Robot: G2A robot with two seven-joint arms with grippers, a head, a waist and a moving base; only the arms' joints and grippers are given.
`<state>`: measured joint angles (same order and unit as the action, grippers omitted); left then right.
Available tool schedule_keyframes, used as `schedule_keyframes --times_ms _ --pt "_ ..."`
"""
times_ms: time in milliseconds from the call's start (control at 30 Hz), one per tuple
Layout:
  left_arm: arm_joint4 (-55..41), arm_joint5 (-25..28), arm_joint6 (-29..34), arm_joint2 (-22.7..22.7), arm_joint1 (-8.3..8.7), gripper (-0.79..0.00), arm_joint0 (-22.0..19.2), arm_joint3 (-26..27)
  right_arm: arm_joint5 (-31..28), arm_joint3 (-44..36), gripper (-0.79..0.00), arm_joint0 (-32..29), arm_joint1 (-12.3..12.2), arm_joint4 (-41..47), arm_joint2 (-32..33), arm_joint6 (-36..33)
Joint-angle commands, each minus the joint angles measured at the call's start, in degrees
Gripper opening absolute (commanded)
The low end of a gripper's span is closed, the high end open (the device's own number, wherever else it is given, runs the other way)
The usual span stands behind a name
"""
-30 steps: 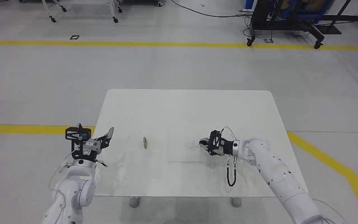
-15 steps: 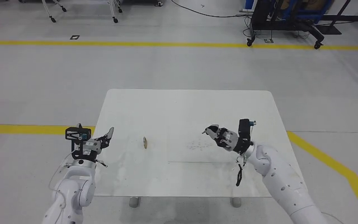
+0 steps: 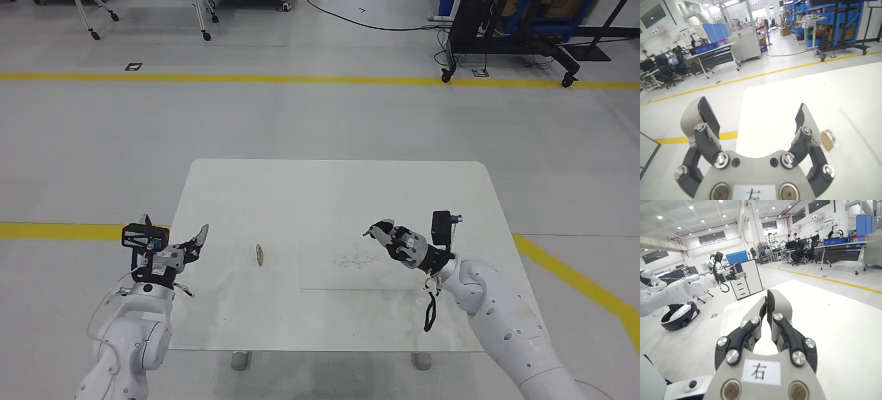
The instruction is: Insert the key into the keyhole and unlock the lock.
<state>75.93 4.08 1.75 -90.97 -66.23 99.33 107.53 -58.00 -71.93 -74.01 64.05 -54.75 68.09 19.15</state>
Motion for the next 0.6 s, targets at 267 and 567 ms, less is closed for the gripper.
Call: schedule_keyframes --times_ms 267,567 --pt "-67.6 16.3 28.6 9.5 -1.32 0.000 -13.1 -10.1 0.0 2.2 -0.785 3.6 2.3 21.4 -10.8 -3.3" --pt "-70.8 14.9 38.2 12.2 -1.28 0.000 -20.0 -14.0 0.0 3.0 -0.785 5.6 2.6 26.6 -13.0 -6.3"
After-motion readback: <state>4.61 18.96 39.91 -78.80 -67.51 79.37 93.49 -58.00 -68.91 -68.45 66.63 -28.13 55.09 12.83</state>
